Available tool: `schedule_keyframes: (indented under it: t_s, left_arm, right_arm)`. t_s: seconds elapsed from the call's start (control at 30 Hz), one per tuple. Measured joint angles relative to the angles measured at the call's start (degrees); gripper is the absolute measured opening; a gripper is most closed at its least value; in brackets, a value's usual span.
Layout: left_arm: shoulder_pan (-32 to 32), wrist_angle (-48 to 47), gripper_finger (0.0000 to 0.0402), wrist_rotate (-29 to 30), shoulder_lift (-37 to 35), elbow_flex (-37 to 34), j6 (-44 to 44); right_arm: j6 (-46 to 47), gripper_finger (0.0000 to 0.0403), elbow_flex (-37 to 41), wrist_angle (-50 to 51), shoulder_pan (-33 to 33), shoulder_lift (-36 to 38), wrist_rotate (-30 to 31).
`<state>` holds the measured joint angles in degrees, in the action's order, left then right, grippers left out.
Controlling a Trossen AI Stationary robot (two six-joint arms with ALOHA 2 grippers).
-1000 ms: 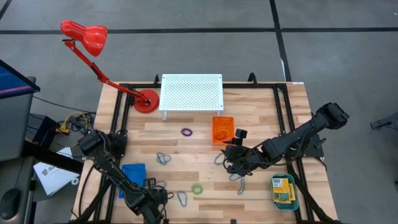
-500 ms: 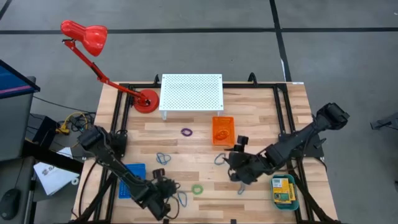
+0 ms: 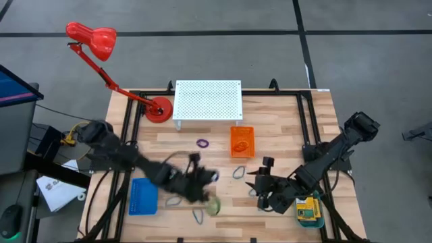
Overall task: Pick & Place Office Desk Supplies
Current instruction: Put the blue spring keychain into the orange bin
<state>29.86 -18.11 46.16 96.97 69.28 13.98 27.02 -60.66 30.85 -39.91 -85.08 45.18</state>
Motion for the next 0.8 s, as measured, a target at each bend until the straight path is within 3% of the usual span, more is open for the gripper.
schedule_keyframes:
  t_s: [0.17,0.33,0.47,0.67,0.8]
  left_arm:
    - [-10.65,10.87,0.0003,-4.35,-0.05,-0.01,-15.98]
    - [-21.20,22.14,0.0003,-15.59,2.09,0.01,-24.01]
    - [-27.87,28.09,0.0003,-25.76,4.09,0.04,-25.16]
    - [-33.75,33.78,0.0003,-35.27,9.60,0.00,-22.93]
    - [-35.28,37.84,0.0003,-37.64,13.36,0.07,-21.10]
  right_arm:
    - [2.36,0.0157,0.00,0.39,-1.35,0.00,0.13]
    - [4.73,0.0157,0.00,0.59,-3.48,-0.52,0.07]
    - [5.99,0.0157,0.00,0.43,-5.09,-0.50,0.92]
    - [7.52,0.0157,0.00,0.37,-7.06,-0.48,2.29]
    - [7.73,0.0157,0.00,0.15,-8.11,-0.48,3.24]
